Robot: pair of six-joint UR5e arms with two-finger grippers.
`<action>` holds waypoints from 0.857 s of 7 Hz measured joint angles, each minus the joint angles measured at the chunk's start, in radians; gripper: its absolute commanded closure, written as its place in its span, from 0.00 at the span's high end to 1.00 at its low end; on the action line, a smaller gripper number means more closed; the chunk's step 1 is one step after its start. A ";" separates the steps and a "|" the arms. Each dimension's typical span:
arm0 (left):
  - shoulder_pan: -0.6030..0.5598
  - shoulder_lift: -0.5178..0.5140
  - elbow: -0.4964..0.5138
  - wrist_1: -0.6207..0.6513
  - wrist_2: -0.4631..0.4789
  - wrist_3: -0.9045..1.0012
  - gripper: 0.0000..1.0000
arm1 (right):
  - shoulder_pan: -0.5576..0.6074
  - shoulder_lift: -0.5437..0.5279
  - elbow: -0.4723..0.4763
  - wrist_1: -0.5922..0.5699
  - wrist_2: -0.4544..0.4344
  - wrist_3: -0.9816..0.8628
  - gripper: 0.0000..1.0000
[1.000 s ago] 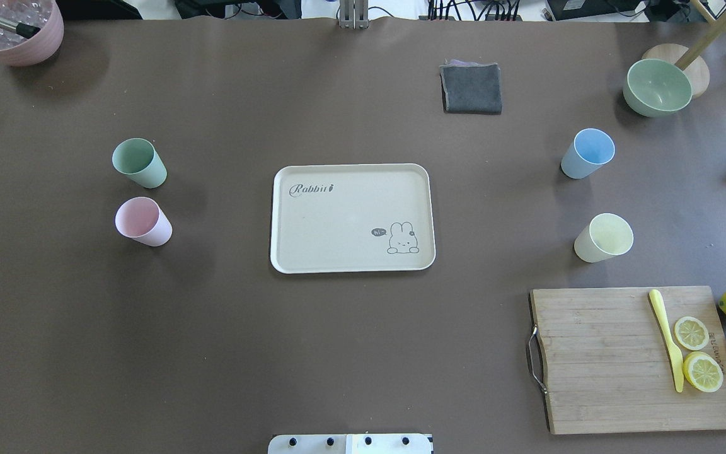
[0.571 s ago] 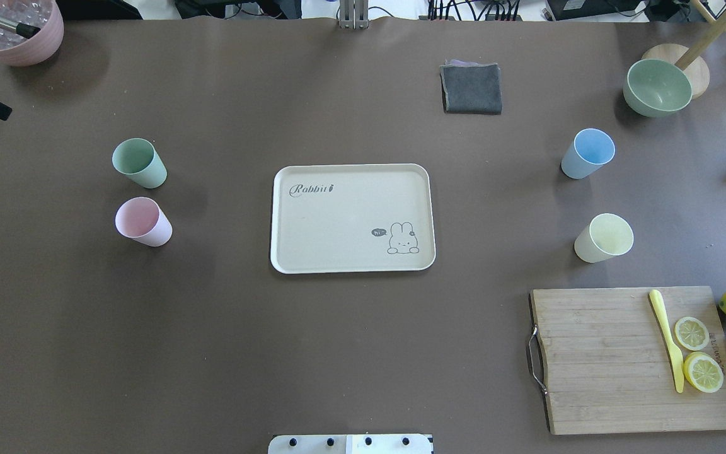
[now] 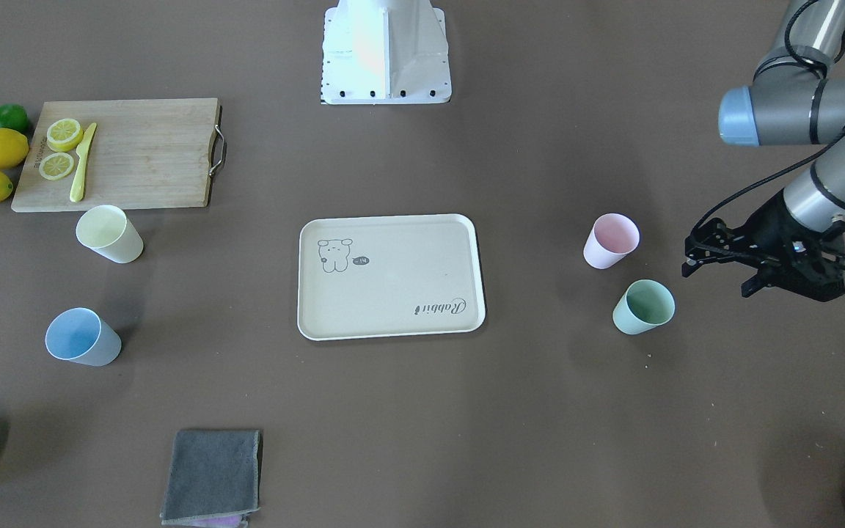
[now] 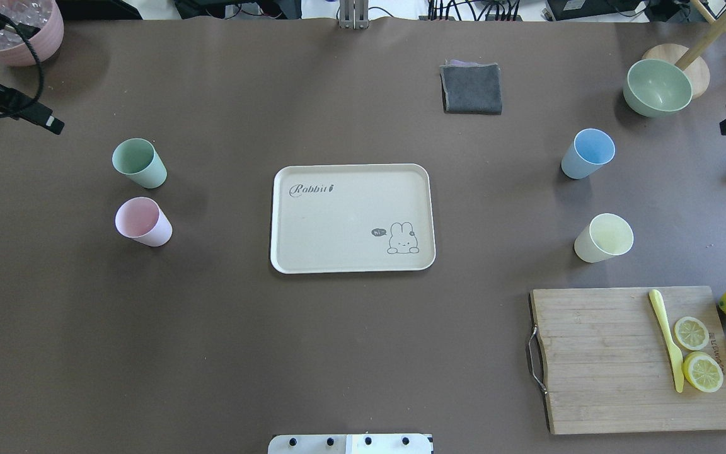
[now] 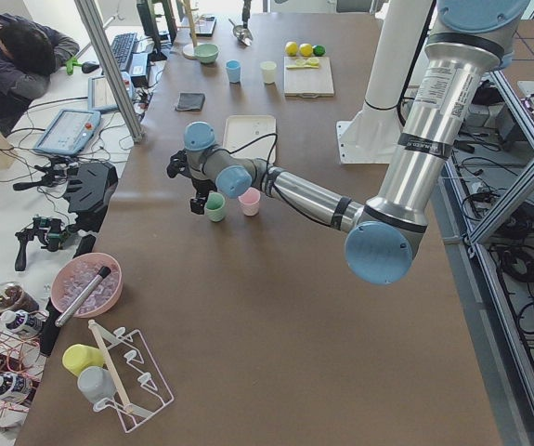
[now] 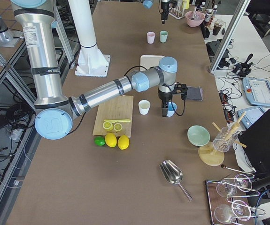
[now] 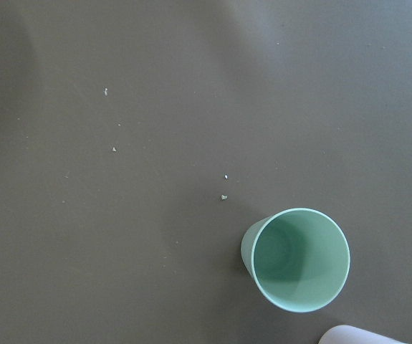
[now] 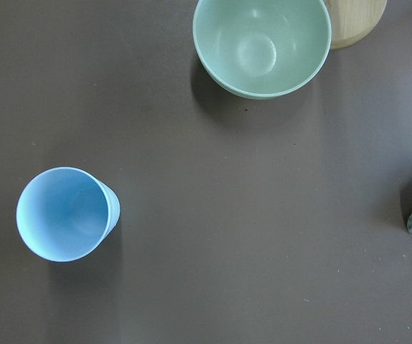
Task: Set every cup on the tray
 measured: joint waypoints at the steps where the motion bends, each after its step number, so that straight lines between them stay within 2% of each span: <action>1: 0.035 -0.020 0.060 -0.058 0.039 -0.041 0.74 | -0.007 0.001 0.000 0.000 -0.001 0.005 1.00; 3: 0.070 -0.032 0.157 -0.173 0.069 -0.083 0.26 | -0.011 0.002 0.000 0.000 -0.003 0.007 1.00; 4: 0.089 -0.032 0.167 -0.193 0.072 -0.108 0.00 | -0.011 0.002 0.000 0.000 -0.003 0.007 1.00; 6: 0.127 -0.029 0.145 -0.204 0.073 -0.151 0.00 | -0.012 -0.001 -0.010 0.036 -0.004 0.008 1.00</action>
